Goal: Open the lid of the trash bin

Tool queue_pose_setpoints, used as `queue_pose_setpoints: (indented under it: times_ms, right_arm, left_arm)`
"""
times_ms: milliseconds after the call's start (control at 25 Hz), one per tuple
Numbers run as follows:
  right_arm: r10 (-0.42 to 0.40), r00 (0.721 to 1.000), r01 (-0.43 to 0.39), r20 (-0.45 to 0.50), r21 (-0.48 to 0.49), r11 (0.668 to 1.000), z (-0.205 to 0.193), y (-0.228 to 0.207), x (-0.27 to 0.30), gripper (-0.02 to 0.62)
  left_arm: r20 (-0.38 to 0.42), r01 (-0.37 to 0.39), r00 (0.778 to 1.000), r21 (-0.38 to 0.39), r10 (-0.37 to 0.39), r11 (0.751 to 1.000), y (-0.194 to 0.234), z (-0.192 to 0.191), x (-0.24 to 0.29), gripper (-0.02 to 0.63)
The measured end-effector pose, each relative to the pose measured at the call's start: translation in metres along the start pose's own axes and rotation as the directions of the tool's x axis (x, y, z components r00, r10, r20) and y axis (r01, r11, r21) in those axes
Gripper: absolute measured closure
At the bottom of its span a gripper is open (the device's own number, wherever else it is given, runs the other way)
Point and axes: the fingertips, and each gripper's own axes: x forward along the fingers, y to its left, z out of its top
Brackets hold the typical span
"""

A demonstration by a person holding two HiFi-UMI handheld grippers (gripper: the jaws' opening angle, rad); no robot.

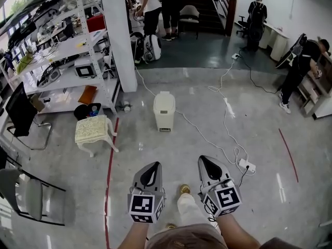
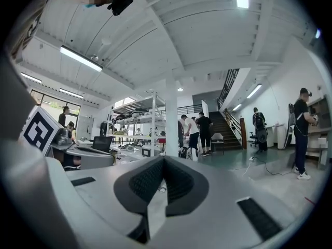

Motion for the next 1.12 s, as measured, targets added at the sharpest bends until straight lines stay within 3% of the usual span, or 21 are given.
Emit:
queue_pose_setpoints:
  times_ms: [720, 1120]
  right_arm:
    - [0.046, 0.999, -0.046, 0.012, 0.035, 0.998, 0.005, -0.046, 0.109, 0.561]
    - [0.098, 0.995, -0.098, 0.008, 0.027, 0.995, 0.020, -0.092, 0.177, 0.561]
  left_arm:
    - [-0.012, -0.024, 1.000, 0.026, 0.025, 0.999, 0.045, 0.023, 0.102, 0.605]
    - [-0.015, -0.041, 0.999, 0.019, 0.041, 0.999, 0.060, 0.043, 0.186, 0.605]
